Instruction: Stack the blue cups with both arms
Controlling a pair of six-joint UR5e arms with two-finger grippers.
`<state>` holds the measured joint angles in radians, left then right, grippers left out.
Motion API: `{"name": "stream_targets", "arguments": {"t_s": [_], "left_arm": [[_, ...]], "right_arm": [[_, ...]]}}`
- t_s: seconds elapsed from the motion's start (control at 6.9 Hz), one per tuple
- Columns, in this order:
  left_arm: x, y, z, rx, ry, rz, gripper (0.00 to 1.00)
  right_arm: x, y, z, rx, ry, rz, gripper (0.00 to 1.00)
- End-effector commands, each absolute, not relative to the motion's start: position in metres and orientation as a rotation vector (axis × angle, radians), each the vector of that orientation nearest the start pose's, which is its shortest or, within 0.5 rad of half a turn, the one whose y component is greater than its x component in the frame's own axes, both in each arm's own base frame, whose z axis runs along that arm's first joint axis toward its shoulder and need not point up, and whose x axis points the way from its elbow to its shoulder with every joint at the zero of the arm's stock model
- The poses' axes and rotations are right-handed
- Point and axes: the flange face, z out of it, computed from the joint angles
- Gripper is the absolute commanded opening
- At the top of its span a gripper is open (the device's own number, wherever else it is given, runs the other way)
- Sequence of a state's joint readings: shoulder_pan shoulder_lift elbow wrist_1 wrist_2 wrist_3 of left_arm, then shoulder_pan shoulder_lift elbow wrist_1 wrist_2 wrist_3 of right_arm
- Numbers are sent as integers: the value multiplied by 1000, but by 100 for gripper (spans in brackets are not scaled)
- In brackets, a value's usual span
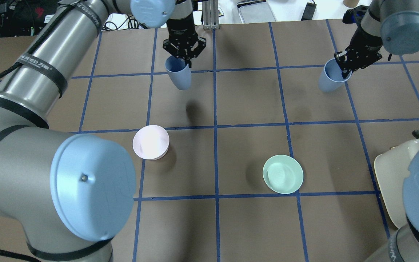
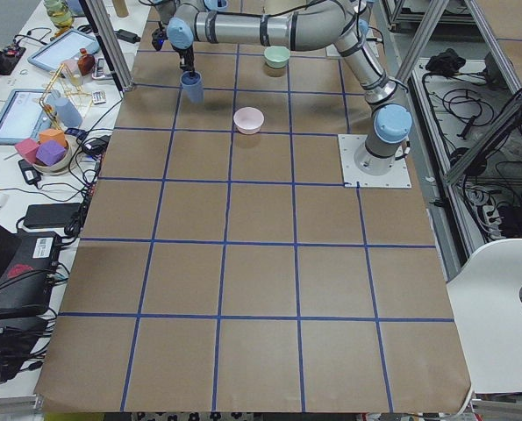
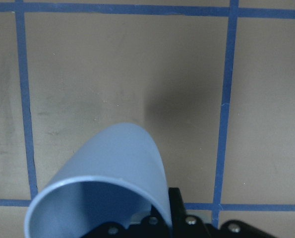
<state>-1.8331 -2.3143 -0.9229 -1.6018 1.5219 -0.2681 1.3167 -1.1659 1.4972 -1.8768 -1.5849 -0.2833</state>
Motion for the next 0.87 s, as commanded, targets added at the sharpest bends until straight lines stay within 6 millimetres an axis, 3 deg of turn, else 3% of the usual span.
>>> {"name": "stream_targets", "arguments": {"t_s": [0.0,0.14,0.29,0.58,0.72], "left_arm": [[-417,-656,310,-150,3113,250,0],[-420,-658,292,-150,3103,275,0],[-418,-659,292,-146,3093,275,0],[-417,-661,274,-143,3066,291,18],[-416,-661,274,-143,3067,292,18]], "right_arm": [[-16,-637,356,-48,3149,-7,0],[-12,-636,354,-55,3147,2,0],[-12,-636,353,-56,3147,5,0],[-11,-634,352,-53,3143,18,0],[-10,-632,353,-55,3139,34,0]]}}
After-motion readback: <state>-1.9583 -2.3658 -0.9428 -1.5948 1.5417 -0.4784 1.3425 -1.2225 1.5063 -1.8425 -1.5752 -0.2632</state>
